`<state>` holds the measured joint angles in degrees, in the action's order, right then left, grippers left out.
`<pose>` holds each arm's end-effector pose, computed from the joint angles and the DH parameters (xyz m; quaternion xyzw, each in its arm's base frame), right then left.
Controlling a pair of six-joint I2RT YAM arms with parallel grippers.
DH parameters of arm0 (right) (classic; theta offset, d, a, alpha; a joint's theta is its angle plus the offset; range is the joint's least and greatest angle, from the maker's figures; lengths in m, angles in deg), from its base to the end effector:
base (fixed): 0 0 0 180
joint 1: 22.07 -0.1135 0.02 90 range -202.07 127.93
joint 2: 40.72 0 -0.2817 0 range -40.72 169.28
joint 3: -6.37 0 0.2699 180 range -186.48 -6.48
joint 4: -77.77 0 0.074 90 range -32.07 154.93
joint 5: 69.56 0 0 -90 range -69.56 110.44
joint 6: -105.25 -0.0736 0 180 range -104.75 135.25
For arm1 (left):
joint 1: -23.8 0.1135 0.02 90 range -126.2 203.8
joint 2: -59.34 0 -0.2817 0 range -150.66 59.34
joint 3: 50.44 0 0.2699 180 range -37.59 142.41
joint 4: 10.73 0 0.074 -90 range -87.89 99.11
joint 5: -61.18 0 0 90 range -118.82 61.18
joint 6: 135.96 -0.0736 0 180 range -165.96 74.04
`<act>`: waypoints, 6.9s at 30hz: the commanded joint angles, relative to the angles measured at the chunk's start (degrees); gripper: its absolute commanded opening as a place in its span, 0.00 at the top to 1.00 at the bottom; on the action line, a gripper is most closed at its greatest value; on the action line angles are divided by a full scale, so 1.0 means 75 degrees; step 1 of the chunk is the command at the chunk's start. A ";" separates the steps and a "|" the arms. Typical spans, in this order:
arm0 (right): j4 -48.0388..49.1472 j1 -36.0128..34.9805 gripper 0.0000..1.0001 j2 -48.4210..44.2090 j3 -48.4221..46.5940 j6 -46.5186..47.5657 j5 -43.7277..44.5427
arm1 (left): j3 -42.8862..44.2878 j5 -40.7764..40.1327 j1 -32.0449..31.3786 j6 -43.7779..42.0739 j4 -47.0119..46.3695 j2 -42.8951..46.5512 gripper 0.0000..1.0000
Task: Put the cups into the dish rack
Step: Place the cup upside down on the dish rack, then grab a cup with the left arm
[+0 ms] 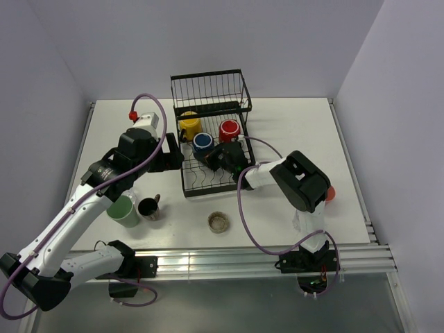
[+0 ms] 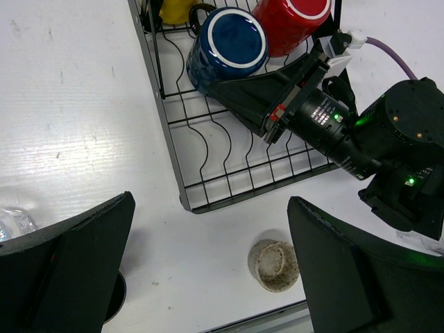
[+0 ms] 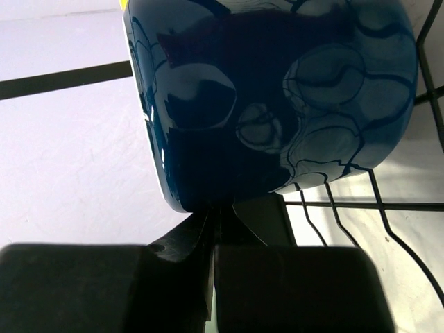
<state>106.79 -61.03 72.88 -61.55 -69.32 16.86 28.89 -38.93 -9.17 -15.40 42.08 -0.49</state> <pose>0.3568 0.2945 0.1363 0.2935 0.7463 0.5377 0.2603 0.2212 -0.1281 0.3667 -0.0234 0.8774 -0.1830 0.4429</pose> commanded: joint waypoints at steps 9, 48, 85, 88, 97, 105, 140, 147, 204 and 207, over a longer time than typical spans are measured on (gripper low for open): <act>-0.0027 0.0155 1.00 0.0052 -0.0251 0.0132 0.0394 | -0.0086 0.0129 0.0049 -0.0232 -0.0301 0.0079 0.01; -0.0695 0.0589 1.00 0.0228 -0.0767 0.0718 0.0383 | 0.0019 0.0153 0.0095 -0.0290 -0.0208 0.0044 0.01; -0.1387 0.1035 1.00 0.0685 -0.1821 0.1632 0.0219 | -0.0145 0.0211 0.0154 -0.0326 -0.0313 -0.0038 0.01; -0.1446 0.1035 1.00 0.0709 -0.1892 0.1772 0.0219 | -0.0157 0.0188 0.0154 -0.0326 -0.0301 -0.0014 0.01; -0.1551 0.1023 1.00 0.0522 -0.1892 0.2171 0.0113 | -0.0180 0.0176 0.0154 -0.0302 -0.0278 0.0032 0.01; -0.1469 0.0976 1.00 0.0076 -0.1576 0.2370 -0.0180 | -0.0157 0.0106 0.0154 -0.0279 -0.0208 0.0021 0.01; -0.3496 -0.0032 0.72 -0.2866 -0.0450 0.4081 -0.1093 | -0.0109 -0.2050 0.0213 0.3576 0.4573 0.1450 0.01; -0.3543 -0.0032 0.71 -0.2959 -0.0474 0.4234 -0.1258 | -0.0379 -0.2226 0.0224 0.4126 0.5112 0.1509 0.03; -0.3332 -0.0032 0.76 -0.2655 -0.0275 0.4339 -0.1703 | -0.2278 -0.0340 0.2755 0.2370 0.2488 0.0454 0.52; -0.3332 -0.0032 0.75 -0.2643 -0.0275 0.4351 -0.1715 | -0.2289 -0.0270 0.2767 0.2323 0.2464 0.0372 0.57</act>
<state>79.47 -60.94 53.56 -64.08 -37.57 4.41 11.81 -42.32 11.20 3.42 62.43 2.37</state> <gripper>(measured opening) 0.247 0.442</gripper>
